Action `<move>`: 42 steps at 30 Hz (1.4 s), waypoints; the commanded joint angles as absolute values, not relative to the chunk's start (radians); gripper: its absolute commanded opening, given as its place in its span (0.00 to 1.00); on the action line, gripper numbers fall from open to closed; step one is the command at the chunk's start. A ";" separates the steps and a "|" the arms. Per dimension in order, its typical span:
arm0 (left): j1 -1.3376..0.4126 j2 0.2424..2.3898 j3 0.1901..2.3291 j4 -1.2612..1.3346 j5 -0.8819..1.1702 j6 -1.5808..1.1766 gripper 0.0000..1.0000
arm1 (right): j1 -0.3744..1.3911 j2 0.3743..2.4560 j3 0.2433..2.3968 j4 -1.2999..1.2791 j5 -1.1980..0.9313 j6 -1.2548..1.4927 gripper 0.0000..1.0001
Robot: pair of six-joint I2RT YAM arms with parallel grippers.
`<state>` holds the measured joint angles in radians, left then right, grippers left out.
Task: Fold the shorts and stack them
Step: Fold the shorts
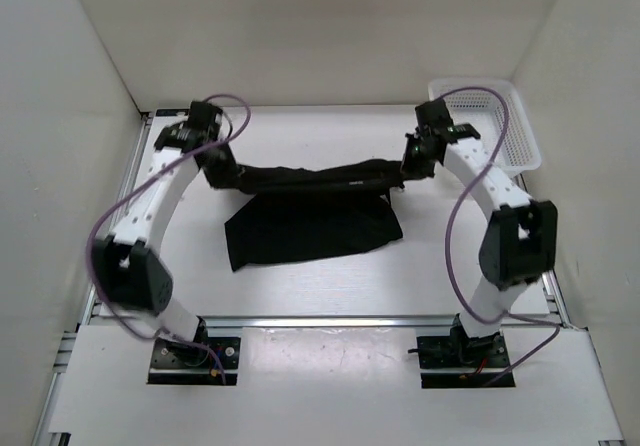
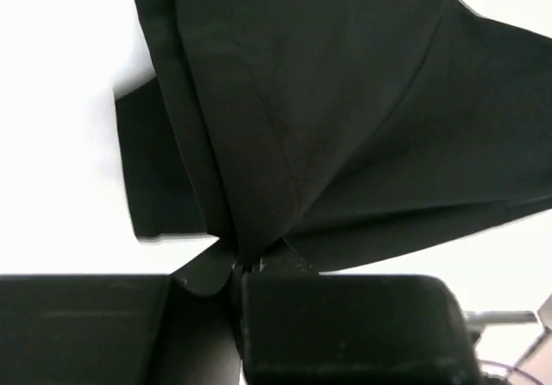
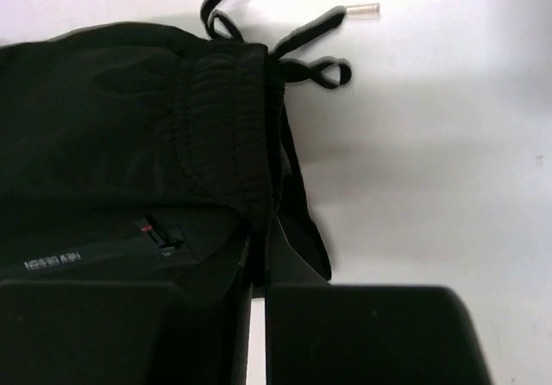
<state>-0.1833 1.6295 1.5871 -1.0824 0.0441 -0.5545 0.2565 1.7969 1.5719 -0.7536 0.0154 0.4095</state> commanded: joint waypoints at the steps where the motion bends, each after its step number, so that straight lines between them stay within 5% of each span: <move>1: -0.184 1.441 1.377 -1.063 0.011 -0.633 0.10 | 0.244 1.622 1.393 -0.727 0.074 0.394 0.00; 7: -0.245 1.238 1.045 -1.085 -0.002 -0.773 0.10 | 0.342 1.375 1.119 -0.727 0.132 0.438 0.00; 8: -0.245 1.214 1.010 -1.074 0.014 -0.782 0.20 | 0.377 1.323 1.041 -0.727 0.143 0.452 0.02; 9: -0.245 1.213 0.953 -1.074 0.023 -0.782 0.52 | 0.391 1.303 1.005 -0.736 0.143 0.471 0.13; 10: -0.245 1.213 0.931 -1.065 0.023 -0.791 0.70 | 0.402 1.286 0.973 -0.736 0.143 0.486 0.43; 11: -0.245 1.229 0.916 -1.065 0.023 -0.792 0.85 | 0.420 1.260 0.944 -0.736 0.143 0.495 0.63; 13: -0.245 1.262 0.896 -1.055 0.011 -0.792 0.89 | 0.431 1.240 0.891 -0.736 0.143 0.509 0.73; 20: -0.207 1.302 0.931 -1.046 -0.069 -0.827 0.89 | 0.370 1.146 0.893 -0.770 0.117 0.534 0.87; 26: -0.152 1.457 0.940 -0.985 -0.046 -0.767 0.84 | 0.218 1.158 0.857 -0.655 -0.161 0.534 0.87; 32: -0.227 1.451 0.827 -0.974 0.038 -0.848 0.87 | 0.209 1.233 0.827 -0.603 -0.202 0.534 0.87; 39: -0.238 1.480 0.755 -0.905 0.092 -0.885 0.83 | 0.209 1.331 0.789 -0.506 -0.224 0.534 0.77; 42: -0.261 1.508 0.755 -0.879 0.092 -0.896 0.65 | 0.209 1.362 0.788 -0.483 -0.206 0.534 0.67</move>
